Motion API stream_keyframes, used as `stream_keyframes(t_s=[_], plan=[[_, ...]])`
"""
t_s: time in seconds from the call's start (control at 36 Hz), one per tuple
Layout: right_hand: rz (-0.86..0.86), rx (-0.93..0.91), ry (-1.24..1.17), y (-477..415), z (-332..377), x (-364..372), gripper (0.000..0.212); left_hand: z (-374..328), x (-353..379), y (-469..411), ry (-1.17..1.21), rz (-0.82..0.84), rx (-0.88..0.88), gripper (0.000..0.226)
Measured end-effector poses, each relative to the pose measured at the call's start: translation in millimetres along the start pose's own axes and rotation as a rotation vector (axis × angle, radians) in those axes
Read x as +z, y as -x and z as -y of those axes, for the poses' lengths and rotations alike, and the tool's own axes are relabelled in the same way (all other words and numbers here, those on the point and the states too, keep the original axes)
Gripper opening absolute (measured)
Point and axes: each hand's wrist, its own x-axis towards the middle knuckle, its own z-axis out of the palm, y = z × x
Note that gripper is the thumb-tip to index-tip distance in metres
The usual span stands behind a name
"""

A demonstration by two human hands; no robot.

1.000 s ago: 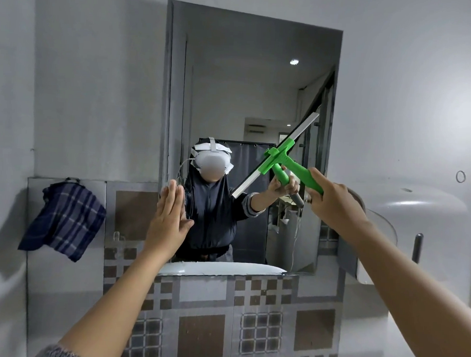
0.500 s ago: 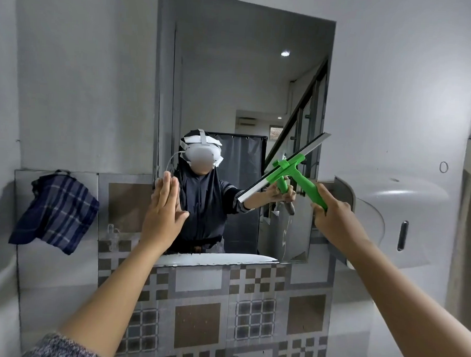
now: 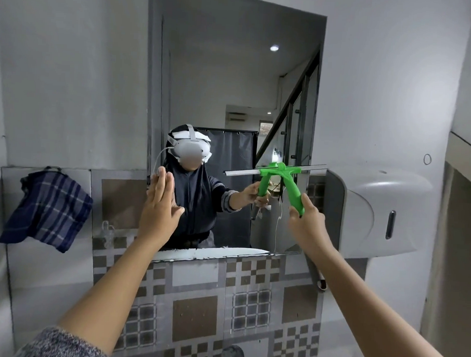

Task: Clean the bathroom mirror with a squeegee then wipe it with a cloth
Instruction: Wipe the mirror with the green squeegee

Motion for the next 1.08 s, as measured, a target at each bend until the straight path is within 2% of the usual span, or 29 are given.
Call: stream_keyframes(t_s=[0.22, 0.42, 0.56, 0.64, 0.78, 0.89, 1.08], plan=[[-0.041, 0.079, -0.108, 17.0, 10.1, 22.7, 0.023, 2.3, -2.0, 1.7, 0.024, 0.014, 0.018, 0.090], [-0.078, 0.153, -0.183, 27.0, 21.1, 41.6, 0.013, 6.8, -4.0, 3.4, 0.030, 0.018, 0.044, 0.092], [-0.097, 0.241, -0.268, 30.5, 37.1, 57.5, 0.017, 10.2, -4.5, 4.8, 0.016, 0.023, 0.063, 0.091], [-0.118, 0.309, -0.380, 30.6, 51.8, 69.2, 0.024, 13.7, -4.6, 5.7, -0.002, 0.043, 0.074, 0.089], [-0.148, 0.402, -0.539, 31.7, 74.2, 88.5, 0.024, 22.3, -4.0, 12.2, -0.006, 0.066, 0.115, 0.085], [-0.151, 0.410, -0.562, 34.4, 89.8, 106.2, 0.028, 28.8, -4.3, 19.2, -0.010, 0.043, 0.145, 0.085], [-0.121, 0.303, -0.532, 42.6, 113.9, 127.3, 0.014, 37.7, -5.4, 26.2, -0.008, 0.046, 0.194, 0.091]])
